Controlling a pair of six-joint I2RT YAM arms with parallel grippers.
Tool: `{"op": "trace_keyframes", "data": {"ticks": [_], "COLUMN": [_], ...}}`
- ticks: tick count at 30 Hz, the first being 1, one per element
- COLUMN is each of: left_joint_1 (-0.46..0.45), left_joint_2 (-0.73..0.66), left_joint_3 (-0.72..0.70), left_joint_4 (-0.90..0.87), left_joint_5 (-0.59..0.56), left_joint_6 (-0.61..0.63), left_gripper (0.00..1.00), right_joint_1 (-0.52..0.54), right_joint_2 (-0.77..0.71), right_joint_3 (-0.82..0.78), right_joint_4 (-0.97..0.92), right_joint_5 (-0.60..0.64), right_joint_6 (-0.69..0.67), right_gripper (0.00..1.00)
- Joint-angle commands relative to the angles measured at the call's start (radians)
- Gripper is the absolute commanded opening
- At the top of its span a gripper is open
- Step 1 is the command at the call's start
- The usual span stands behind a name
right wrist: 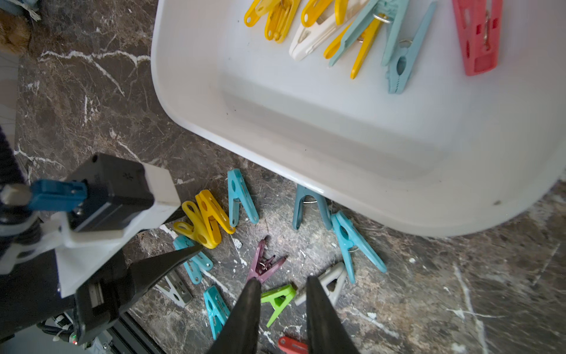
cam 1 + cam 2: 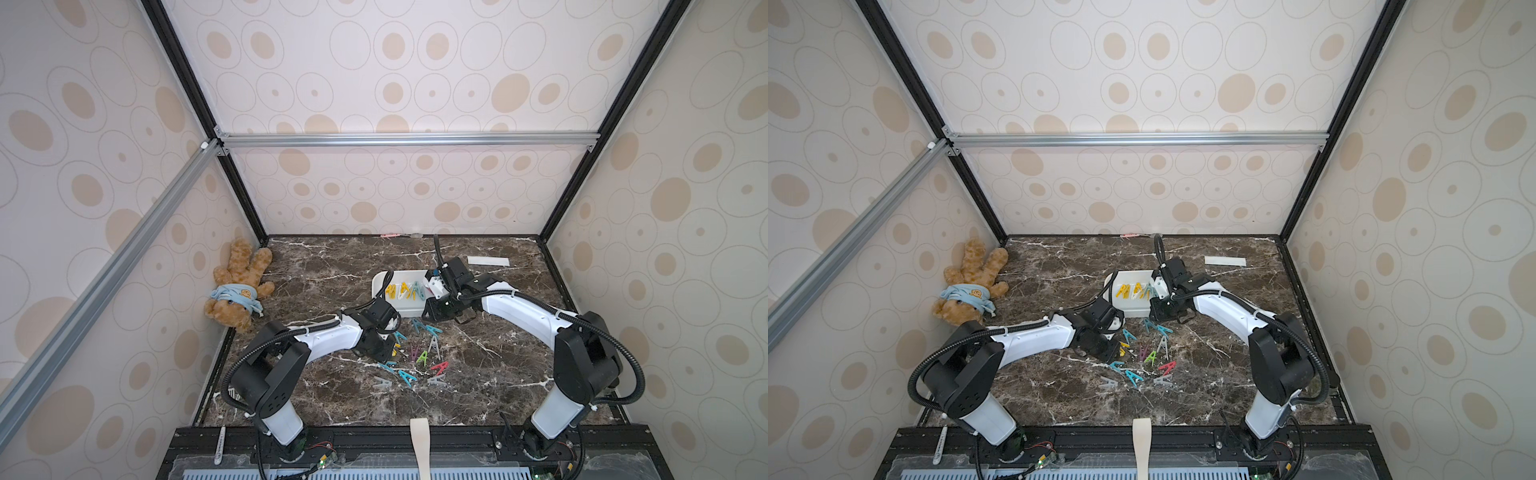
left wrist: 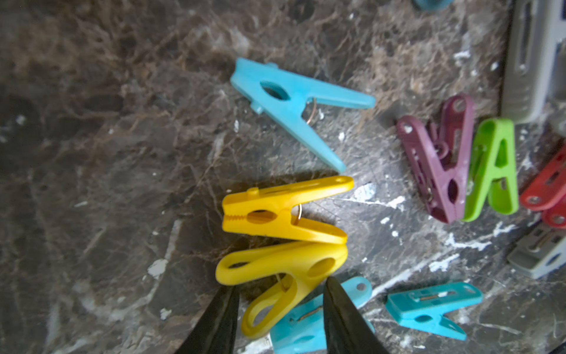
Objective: Put the clothespins into the storage box
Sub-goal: Pick up the clothespin from the center of the board.
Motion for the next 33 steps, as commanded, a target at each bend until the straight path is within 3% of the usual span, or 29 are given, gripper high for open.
{"op": "trace_keyframes", "data": {"ticks": [1, 17, 21, 33], "left_joint_1": [-0.009, -0.018, -0.018, -0.011], "left_joint_2": [0.024, -0.017, -0.037, -0.158], "left_joint_3": [0.033, -0.009, -0.02, -0.038], "left_joint_4": [0.001, -0.02, -0.022, -0.037], "left_joint_5": [-0.01, -0.008, -0.009, -0.031], "left_joint_6": [0.042, 0.008, -0.002, -0.05], "left_gripper": [0.42, 0.2, 0.1, 0.04], "right_joint_1": [0.006, 0.005, 0.005, 0.015], "right_joint_2": [-0.028, -0.027, -0.029, -0.053], "right_joint_3": [0.004, 0.0, -0.004, -0.007], "right_joint_4": [-0.028, -0.023, -0.021, -0.02], "right_joint_5": [0.01, 0.004, 0.001, 0.014], "right_joint_6": [0.003, 0.0, 0.001, 0.01], "right_gripper": [0.29, 0.28, 0.28, 0.28]}}
